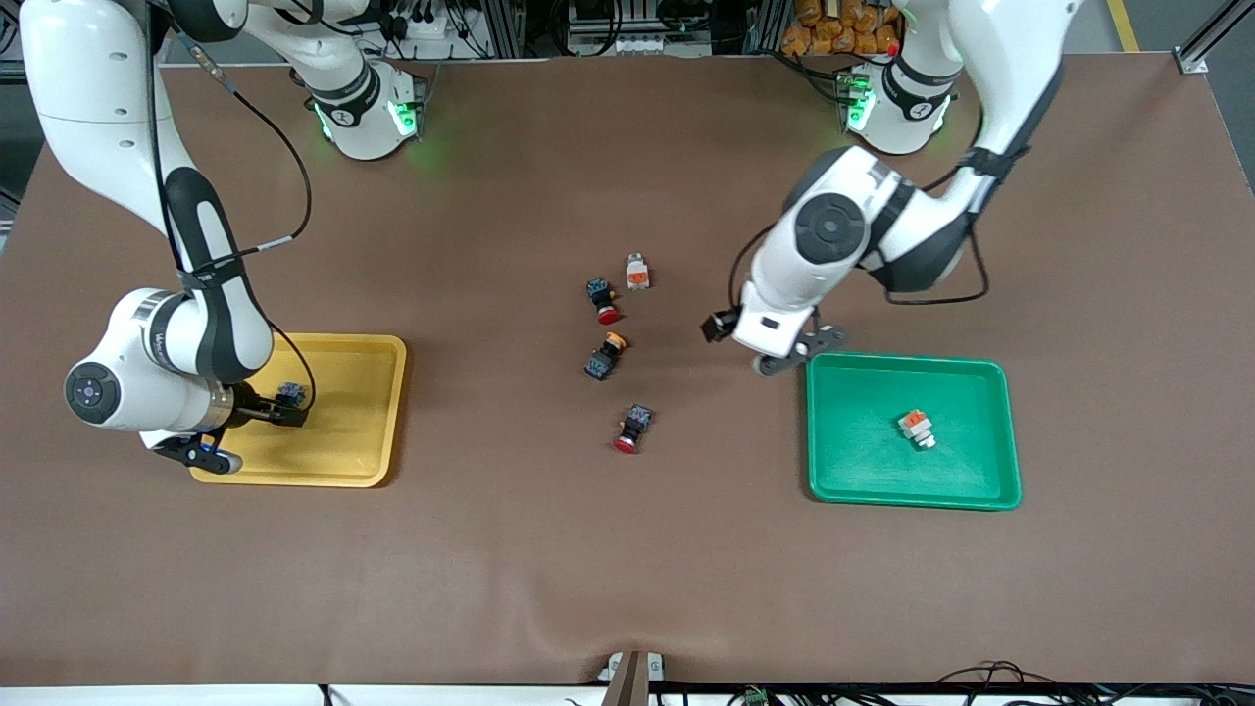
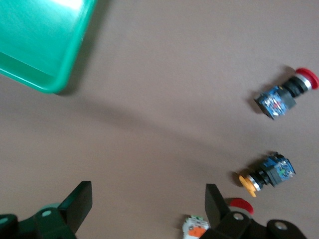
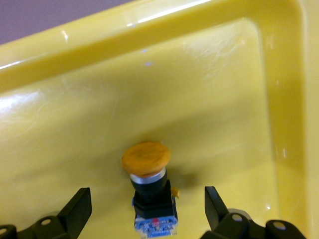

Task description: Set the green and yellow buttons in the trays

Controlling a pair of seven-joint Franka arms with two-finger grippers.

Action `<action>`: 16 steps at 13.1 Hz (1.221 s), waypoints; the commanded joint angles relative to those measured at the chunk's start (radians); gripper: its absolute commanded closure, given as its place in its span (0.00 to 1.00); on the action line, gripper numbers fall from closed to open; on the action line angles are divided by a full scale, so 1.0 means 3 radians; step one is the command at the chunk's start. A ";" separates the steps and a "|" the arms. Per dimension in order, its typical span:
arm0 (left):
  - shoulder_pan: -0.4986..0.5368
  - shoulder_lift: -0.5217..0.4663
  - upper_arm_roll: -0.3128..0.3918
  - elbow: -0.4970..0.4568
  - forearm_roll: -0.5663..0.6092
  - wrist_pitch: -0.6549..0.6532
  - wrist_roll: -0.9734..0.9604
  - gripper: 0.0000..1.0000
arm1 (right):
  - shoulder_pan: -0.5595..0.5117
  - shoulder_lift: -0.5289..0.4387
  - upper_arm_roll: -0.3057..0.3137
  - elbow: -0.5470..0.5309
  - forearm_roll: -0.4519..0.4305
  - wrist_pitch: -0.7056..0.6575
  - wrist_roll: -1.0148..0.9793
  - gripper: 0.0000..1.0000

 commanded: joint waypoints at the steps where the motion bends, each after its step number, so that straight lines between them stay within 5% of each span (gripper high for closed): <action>1: -0.0215 0.0077 0.0006 -0.0076 0.0009 0.0314 -0.0379 0.00 | -0.0013 -0.0147 0.0033 0.0051 0.0007 -0.0257 0.0029 0.00; 5: -0.0614 0.0251 0.0016 -0.0076 0.0223 0.0463 -0.0946 0.00 | 0.0048 -0.0311 0.0043 0.0072 0.0033 -0.0477 0.0105 0.00; 13: -0.1121 0.0854 0.0016 -0.0051 0.1639 0.0678 -0.2205 0.00 | 0.0406 -0.0515 0.0053 0.0239 0.0155 -0.0859 0.0811 0.00; 16: -0.1213 0.0911 0.0021 -0.0066 0.1706 0.0678 -0.2298 0.06 | 0.0452 -0.0577 0.0048 0.0404 0.0370 -0.1233 0.0903 0.00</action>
